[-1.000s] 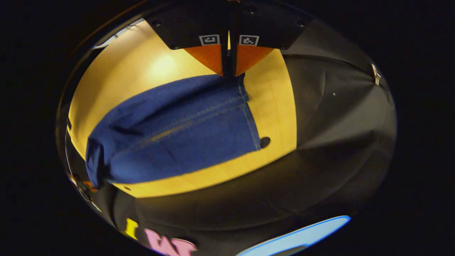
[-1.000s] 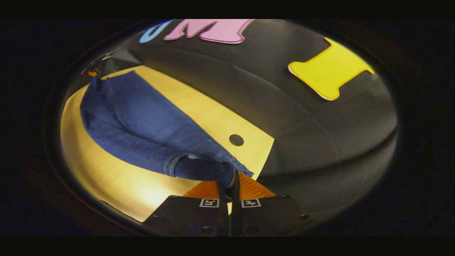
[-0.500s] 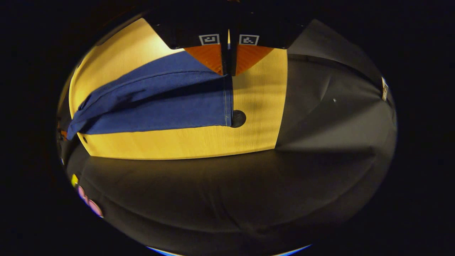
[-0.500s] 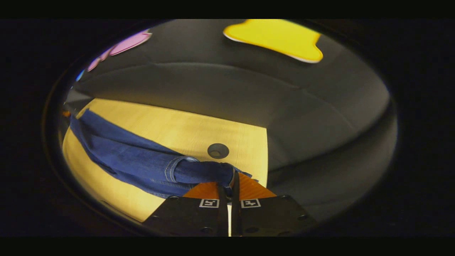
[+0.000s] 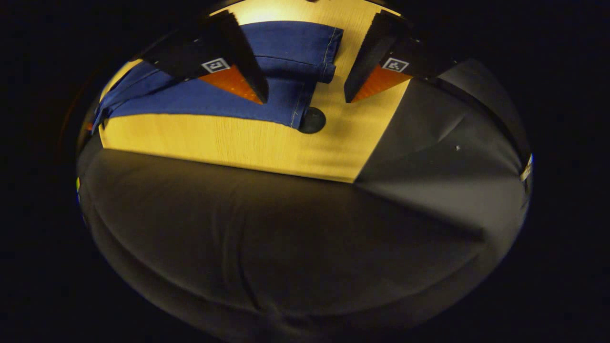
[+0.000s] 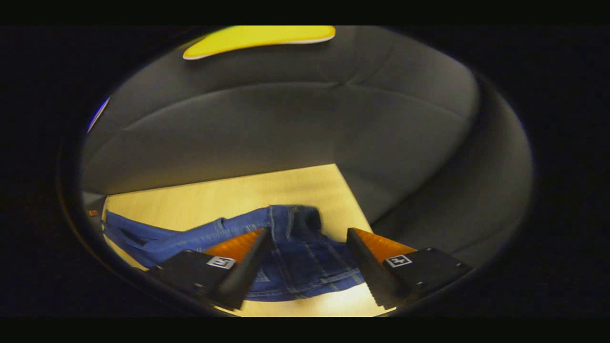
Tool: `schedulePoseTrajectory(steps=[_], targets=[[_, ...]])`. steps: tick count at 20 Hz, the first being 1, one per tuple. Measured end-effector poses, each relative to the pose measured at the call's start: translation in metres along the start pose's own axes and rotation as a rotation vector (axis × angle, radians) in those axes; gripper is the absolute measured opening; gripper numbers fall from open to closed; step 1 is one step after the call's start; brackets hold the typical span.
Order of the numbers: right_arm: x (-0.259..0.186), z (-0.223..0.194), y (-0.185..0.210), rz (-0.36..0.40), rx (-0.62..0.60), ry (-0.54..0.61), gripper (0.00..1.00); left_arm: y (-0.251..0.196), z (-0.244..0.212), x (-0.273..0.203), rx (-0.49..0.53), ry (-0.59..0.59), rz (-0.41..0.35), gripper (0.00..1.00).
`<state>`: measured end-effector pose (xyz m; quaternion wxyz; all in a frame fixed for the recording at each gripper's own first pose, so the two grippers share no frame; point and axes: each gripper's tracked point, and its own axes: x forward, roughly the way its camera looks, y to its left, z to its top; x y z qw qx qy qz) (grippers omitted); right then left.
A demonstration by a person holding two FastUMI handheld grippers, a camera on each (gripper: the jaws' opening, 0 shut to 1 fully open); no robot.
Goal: Grasp the waist and the cuffs of the jeans and fold them to make the two legs overlap; first hold the waist and fold one-third of the jeans toward the cuffs, then hold the cuffs and fold the remaining one-third in the same direction to finish folding.
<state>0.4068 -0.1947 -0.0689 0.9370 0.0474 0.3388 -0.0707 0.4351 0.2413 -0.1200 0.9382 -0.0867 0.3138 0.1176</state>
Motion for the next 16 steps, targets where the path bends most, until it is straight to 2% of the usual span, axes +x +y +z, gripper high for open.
schedulePoseTrajectory(steps=[1,2,3,4,5,7,10,12,14,16], targets=[[-0.012,0.0,-0.002,-0.006,0.033,-0.042,1.0,-0.002,0.008,-0.008,-0.005,-0.058,-0.004,0.96],[-0.025,-0.002,-0.008,-0.011,0.081,-0.08,0.99,-0.005,0.017,-0.017,-0.009,-0.131,-0.004,0.97],[-0.031,-0.005,-0.013,-0.019,0.135,-0.117,0.94,-0.011,0.025,-0.029,-0.006,-0.194,-0.011,0.97],[-0.032,-0.009,-0.018,-0.027,0.185,-0.148,0.99,-0.012,0.027,-0.043,0.0,-0.245,-0.019,0.97],[-0.034,-0.016,-0.025,-0.036,0.227,-0.17,0.99,-0.015,0.027,-0.053,0.008,-0.273,-0.024,0.96],[-0.039,-0.028,-0.032,-0.068,0.271,-0.194,0.98,-0.025,0.018,-0.072,0.023,-0.31,-0.047,0.97],[-0.045,-0.044,-0.046,-0.1,0.245,-0.193,0.98,-0.041,-0.004,-0.124,0.048,-0.354,-0.104,0.96],[-0.038,-0.046,-0.043,-0.092,0.243,-0.201,0.98,-0.047,-0.019,-0.143,0.033,-0.347,-0.175,0.96],[-0.032,-0.046,-0.039,-0.064,0.302,-0.202,0.98,-0.048,-0.029,-0.16,0.001,-0.321,-0.233,0.96],[-0.027,-0.045,-0.054,-0.1,0.317,-0.223,0.98,-0.042,-0.034,-0.172,0.025,-0.331,-0.211,0.97]])
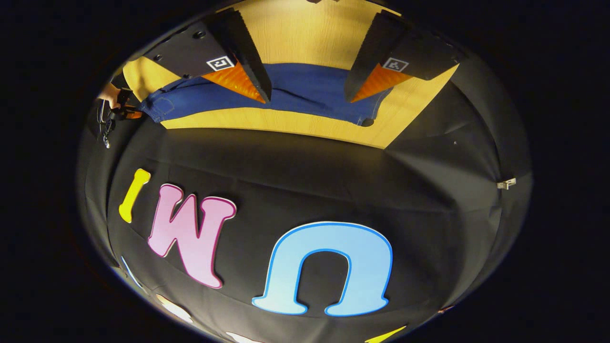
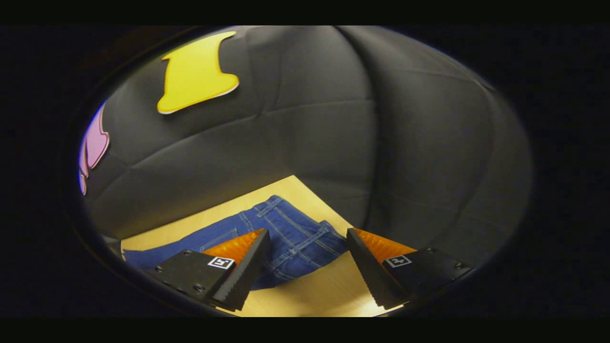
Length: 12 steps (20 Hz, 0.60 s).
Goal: Grasp the waist and the cuffs of the jeans and fold them to make the two legs overlap; first hold the waist and fold one-third of the jeans toward the cuffs, then hold the cuffs and fold the remaining one-third in the same direction to finish folding.
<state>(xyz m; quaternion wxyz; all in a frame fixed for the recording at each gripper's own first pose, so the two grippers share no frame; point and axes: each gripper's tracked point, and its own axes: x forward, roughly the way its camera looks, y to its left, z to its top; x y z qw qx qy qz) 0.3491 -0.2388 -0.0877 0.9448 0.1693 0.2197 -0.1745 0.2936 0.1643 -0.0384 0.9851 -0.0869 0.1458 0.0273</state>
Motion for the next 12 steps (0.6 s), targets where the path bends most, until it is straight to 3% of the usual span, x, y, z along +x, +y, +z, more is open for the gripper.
schedulePoseTrajectory(steps=[7,8,9,12], targets=[[0.021,-0.031,-0.019,-0.037,0.043,0.057,0.98,-0.027,-0.002,-0.019,0.012,-0.005,-0.016,0.97],[0.024,-0.036,-0.019,-0.035,0.091,0.057,0.98,-0.037,0.001,-0.018,-0.026,-0.006,-0.05,0.97],[0.023,-0.032,-0.018,-0.028,0.108,0.041,0.92,-0.043,0.004,-0.019,-0.048,-0.005,-0.07,0.96],[0.022,-0.029,-0.02,-0.043,0.088,0.032,0.94,-0.055,0.011,-0.017,-0.044,-0.015,-0.095,0.97]])
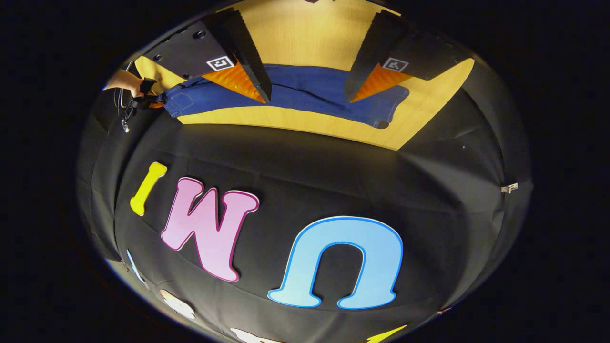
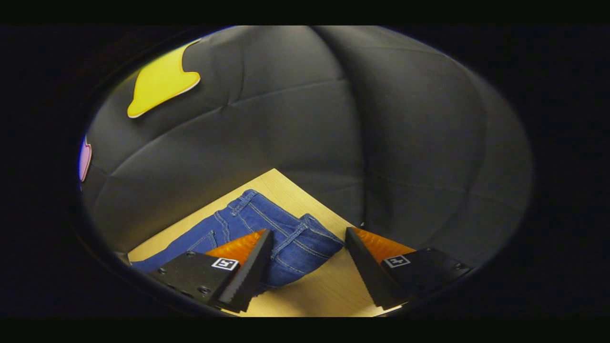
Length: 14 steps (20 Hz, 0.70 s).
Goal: Grasp the waist and the cuffs of the jeans and fold them to make the two legs overlap; first hold the waist and fold one-third of the jeans toward the cuffs, then hold the cuffs and fold the remaining one-third in the same direction to finish folding.
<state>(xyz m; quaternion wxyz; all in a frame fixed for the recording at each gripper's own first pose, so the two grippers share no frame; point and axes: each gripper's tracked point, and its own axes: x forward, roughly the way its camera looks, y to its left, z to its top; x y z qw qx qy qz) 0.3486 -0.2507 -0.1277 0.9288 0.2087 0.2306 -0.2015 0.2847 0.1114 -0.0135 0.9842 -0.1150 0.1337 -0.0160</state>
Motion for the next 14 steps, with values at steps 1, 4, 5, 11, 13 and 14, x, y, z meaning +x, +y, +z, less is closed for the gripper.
schedulePoseTrajectory(steps=[1,4,5,11,13,14], targets=[[0.002,-0.002,0.007,0.014,-0.009,0.003,0.91,-0.004,0.002,0.001,0.013,-0.003,-0.006,0.96],[0.004,-0.012,0.019,0.013,-0.026,0.003,0.49,-0.017,-0.004,0.005,0.021,0.006,-0.03,0.97],[0.003,-0.011,0.022,0.009,-0.031,-0.009,0.36,-0.02,-0.006,0.007,0.023,0.01,-0.038,0.97],[0.0,-0.003,0.027,0.068,-0.107,-0.029,0.05,-0.033,-0.024,0.009,0.003,0.026,-0.066,0.97],[-0.01,0.006,0.035,0.073,-0.193,-0.068,0.02,-0.031,-0.032,0.009,-0.003,0.038,-0.065,0.96],[-0.016,0.012,0.04,0.077,-0.223,-0.087,0.04,-0.029,-0.036,0.006,-0.005,0.042,-0.064,0.96]])
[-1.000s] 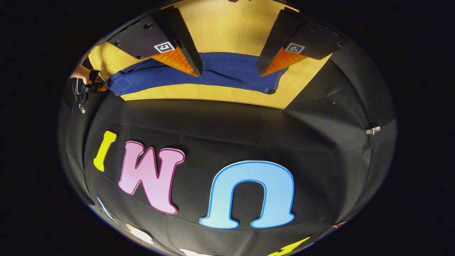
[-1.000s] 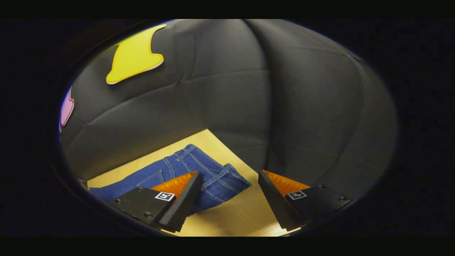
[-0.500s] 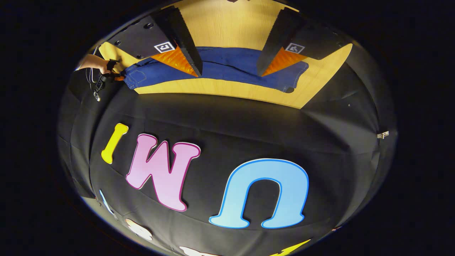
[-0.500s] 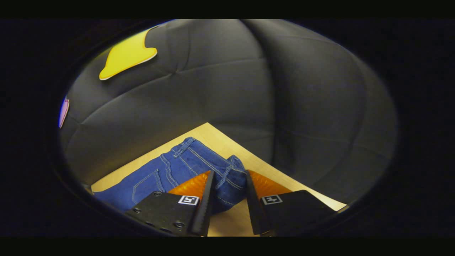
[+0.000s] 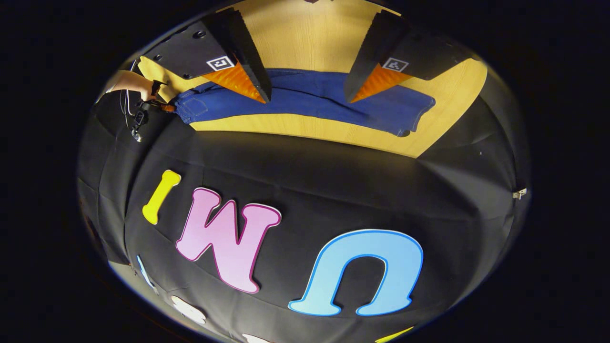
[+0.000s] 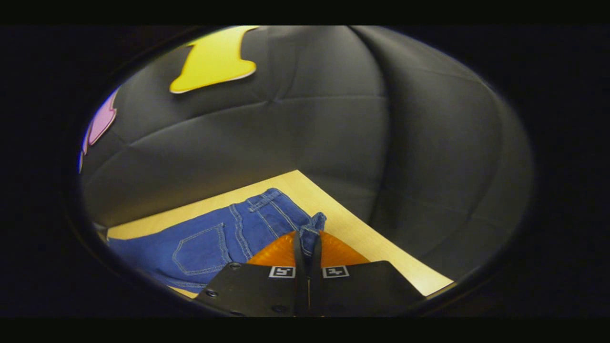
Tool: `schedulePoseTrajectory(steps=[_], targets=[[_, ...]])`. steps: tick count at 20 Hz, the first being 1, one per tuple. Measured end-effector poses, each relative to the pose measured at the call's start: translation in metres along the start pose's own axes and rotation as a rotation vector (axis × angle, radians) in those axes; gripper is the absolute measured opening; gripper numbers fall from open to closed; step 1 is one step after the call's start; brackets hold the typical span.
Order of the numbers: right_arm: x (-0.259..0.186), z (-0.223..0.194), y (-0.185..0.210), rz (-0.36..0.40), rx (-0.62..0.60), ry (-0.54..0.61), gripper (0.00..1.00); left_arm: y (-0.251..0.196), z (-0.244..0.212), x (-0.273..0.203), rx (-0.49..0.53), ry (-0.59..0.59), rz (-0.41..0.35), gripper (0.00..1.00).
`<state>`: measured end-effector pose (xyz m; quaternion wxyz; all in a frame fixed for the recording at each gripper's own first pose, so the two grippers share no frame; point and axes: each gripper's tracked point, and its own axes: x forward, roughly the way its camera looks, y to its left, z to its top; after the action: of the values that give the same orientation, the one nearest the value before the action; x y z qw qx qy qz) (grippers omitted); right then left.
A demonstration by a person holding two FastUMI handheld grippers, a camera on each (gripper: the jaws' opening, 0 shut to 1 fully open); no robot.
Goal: Grasp the waist and the cuffs of the jeans and fold them to make the two legs overlap; first hold the waist and fold one-third of the jeans toward the cuffs, then hold the cuffs and fold the remaining one-third in the same direction to finish folding.
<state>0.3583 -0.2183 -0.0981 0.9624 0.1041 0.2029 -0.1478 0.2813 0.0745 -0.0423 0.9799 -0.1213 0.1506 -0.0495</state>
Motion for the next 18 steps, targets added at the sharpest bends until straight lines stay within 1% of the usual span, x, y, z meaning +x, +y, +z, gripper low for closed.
schedulePoseTrajectory(steps=[1,4,5,6,8,10,12,14,15,17,18], targets=[[-0.006,0.008,0.006,0.005,-0.023,-0.015,0.06,0.001,-0.002,-0.003,-0.002,0.002,0.0,0.97],[-0.028,0.04,0.027,0.039,-0.071,-0.072,0.05,0.007,-0.006,-0.012,-0.005,-0.003,0.004,0.97],[-0.04,0.053,0.037,0.06,-0.092,-0.096,0.03,0.01,-0.007,-0.016,-0.01,-0.008,0.007,0.97],[-0.054,0.064,0.049,0.079,-0.117,-0.117,0.05,0.013,-0.008,-0.02,-0.024,-0.013,0.008,0.96],[-0.097,0.091,0.074,0.128,-0.174,-0.156,0.05,0.02,-0.009,-0.028,-0.056,-0.027,0.009,0.97],[-0.136,0.115,0.089,0.178,-0.232,-0.191,0.06,0.03,-0.014,-0.037,-0.081,-0.039,0.019,0.97],[-0.161,0.122,0.108,0.233,-0.289,-0.223,0.05,0.043,-0.02,-0.049,-0.104,-0.048,0.035,0.96],[-0.186,0.133,0.126,0.289,-0.32,-0.236,0.05,0.056,-0.03,-0.057,-0.126,-0.049,0.059,0.97],[-0.194,0.136,0.127,0.314,-0.332,-0.244,0.0,0.064,-0.033,-0.064,-0.134,-0.051,0.073,0.96],[-0.204,0.137,0.125,0.356,-0.363,-0.259,0.07,0.079,-0.039,-0.074,-0.161,-0.063,0.096,0.96],[-0.209,0.138,0.126,0.377,-0.379,-0.261,0.05,0.085,-0.044,-0.08,-0.177,-0.067,0.102,0.96]])
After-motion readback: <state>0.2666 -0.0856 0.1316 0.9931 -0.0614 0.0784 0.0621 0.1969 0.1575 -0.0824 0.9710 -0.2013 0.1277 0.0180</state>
